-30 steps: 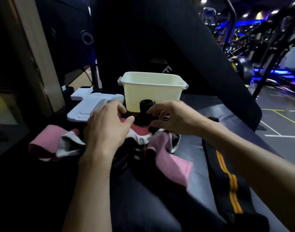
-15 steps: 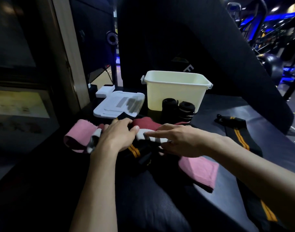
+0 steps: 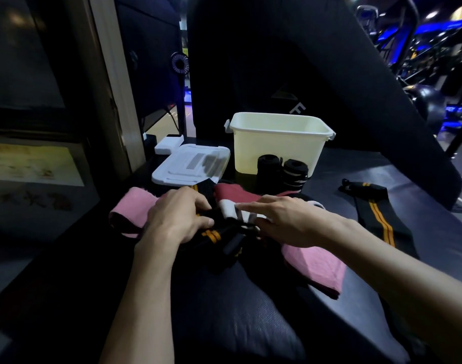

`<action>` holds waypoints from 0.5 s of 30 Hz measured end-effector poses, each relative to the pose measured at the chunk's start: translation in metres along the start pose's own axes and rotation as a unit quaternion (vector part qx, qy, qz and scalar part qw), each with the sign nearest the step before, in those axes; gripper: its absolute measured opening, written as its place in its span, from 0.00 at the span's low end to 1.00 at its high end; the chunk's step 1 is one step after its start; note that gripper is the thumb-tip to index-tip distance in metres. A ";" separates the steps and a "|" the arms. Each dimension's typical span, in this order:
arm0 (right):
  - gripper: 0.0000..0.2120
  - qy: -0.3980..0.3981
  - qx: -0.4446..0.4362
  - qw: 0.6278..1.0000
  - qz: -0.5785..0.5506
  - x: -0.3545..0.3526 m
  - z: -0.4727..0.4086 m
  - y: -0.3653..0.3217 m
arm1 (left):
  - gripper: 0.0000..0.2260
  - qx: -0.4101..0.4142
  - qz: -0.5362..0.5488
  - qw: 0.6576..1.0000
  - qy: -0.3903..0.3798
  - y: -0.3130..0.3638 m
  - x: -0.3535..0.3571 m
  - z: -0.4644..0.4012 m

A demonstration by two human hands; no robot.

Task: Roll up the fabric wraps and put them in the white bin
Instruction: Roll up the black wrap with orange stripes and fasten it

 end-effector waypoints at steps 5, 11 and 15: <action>0.24 0.007 0.015 1.000 0.002 -0.001 0.004 0.002 | 0.12 0.033 0.102 0.979 0.174 -0.004 -0.054 0.017; 0.20 0.140 0.000 0.938 -0.317 -0.058 0.028 -0.005 | 0.11 0.197 0.310 0.882 0.296 0.028 -0.113 0.050; 0.18 0.190 -0.004 0.848 -0.495 -0.097 0.043 -0.012 | 0.10 0.277 0.440 0.824 0.226 0.059 -0.112 0.055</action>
Point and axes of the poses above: each hand's wrist, its own z-axis away from the middle knuckle, its own x-axis out of the palm, y = z × x, the point moved 10 cm from there along -z, towards the middle knuckle, and after that the axes turned 1 degree about x, right-handed, at the moved point
